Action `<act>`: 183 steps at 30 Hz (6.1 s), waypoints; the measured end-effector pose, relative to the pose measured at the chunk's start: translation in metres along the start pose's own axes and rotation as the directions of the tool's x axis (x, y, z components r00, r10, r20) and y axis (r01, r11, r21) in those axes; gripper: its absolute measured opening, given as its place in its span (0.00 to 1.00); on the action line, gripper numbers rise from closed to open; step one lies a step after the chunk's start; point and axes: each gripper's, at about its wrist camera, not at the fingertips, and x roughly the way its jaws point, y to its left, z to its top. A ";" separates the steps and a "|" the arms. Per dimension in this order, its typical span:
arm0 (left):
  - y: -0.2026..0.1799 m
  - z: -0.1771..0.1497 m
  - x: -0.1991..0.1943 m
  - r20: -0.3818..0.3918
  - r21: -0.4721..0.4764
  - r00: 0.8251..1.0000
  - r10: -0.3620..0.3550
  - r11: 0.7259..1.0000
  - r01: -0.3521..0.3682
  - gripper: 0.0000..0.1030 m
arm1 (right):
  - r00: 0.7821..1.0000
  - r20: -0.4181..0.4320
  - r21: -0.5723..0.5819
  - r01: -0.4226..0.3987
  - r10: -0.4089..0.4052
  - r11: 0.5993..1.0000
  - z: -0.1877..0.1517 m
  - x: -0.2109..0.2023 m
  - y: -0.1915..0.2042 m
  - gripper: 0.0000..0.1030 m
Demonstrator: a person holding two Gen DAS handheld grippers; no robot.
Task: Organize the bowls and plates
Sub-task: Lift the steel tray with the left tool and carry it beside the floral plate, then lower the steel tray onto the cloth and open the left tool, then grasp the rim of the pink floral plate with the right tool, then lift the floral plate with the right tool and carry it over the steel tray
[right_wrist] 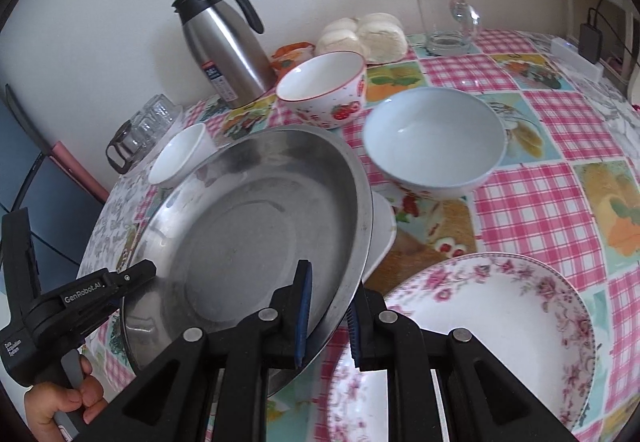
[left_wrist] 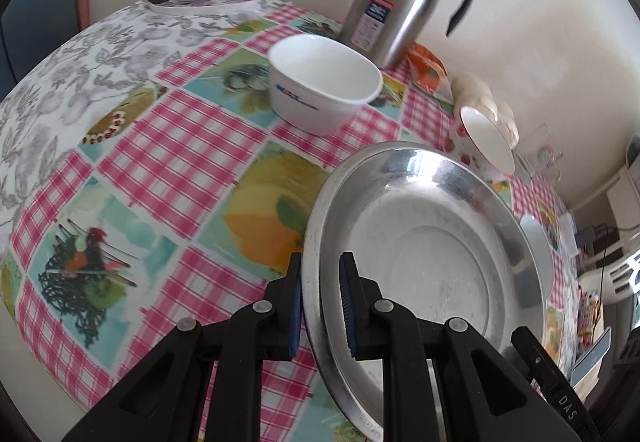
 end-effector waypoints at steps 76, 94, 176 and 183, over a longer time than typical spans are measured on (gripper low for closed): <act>-0.083 -0.068 -0.065 0.073 0.340 0.983 -0.167 0.931 0.133 0.96 | 0.961 0.198 0.235 0.147 -0.195 0.961 -0.021 -0.091 -0.082 1.00; -0.125 -0.126 -0.030 -0.171 0.417 0.984 -0.057 0.900 0.125 0.90 | 0.979 -0.059 0.320 0.202 -0.193 0.926 -0.041 -0.059 -0.143 0.88; -0.174 -0.111 -0.022 -0.156 0.419 0.927 -0.341 0.827 0.374 0.17 | 0.986 0.138 0.369 0.035 -0.092 0.929 -0.044 -0.105 -0.185 0.19; -0.154 -0.094 -0.027 -0.131 0.385 0.927 -0.350 0.844 0.373 0.17 | 0.985 0.150 0.341 0.028 -0.084 0.940 -0.039 -0.099 -0.161 0.19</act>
